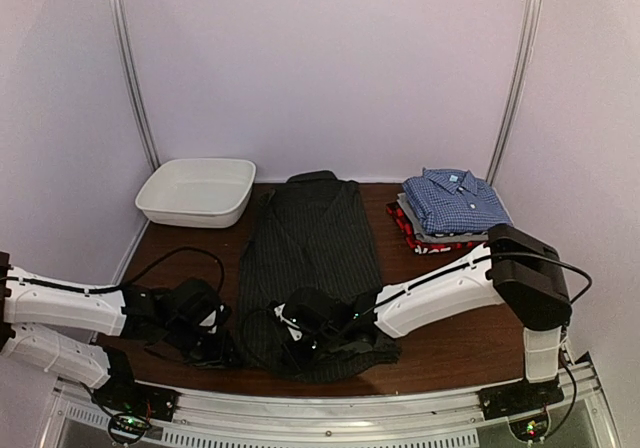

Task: Fold and stack the long sleeve shirts
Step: Pick up the 1/3-folded shirt from the center of the board.

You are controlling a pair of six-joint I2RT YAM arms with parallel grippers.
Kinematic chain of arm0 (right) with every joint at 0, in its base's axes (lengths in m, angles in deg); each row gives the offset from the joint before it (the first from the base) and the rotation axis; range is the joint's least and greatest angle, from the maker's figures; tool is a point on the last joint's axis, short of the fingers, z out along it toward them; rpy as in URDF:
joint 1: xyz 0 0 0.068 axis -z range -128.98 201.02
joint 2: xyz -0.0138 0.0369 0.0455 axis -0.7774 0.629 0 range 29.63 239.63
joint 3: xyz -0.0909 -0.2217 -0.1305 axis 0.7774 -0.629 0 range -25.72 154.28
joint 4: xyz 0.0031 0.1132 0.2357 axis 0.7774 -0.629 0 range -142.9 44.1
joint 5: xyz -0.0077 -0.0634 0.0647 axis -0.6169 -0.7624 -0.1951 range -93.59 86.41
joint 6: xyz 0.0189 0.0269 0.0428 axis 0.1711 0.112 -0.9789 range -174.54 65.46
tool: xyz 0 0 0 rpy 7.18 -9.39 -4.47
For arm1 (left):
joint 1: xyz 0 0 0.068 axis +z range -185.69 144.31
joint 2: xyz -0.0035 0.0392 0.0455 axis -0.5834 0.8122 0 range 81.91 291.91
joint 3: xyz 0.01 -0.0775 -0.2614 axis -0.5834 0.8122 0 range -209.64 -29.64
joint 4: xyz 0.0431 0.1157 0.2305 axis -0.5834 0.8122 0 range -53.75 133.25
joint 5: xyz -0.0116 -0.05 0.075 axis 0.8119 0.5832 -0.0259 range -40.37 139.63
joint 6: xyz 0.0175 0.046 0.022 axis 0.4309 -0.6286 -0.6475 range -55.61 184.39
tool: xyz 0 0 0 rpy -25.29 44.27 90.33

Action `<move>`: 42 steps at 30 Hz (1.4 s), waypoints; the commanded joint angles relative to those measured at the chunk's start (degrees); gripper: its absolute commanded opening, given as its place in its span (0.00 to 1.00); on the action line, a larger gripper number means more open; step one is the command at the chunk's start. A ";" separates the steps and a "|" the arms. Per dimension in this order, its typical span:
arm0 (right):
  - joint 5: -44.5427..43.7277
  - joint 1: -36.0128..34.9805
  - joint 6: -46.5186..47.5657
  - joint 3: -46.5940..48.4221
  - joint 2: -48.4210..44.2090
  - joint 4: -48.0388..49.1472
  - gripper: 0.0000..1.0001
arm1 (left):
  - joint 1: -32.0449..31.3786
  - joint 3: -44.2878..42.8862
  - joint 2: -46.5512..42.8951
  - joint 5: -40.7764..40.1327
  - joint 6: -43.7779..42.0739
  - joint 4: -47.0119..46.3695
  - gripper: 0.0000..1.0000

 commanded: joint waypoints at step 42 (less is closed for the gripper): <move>-0.12 8.06 4.51 11.02 -5.05 -9.42 0.00 | 0.40 -6.34 -4.97 -9.36 -1.77 12.44 0.00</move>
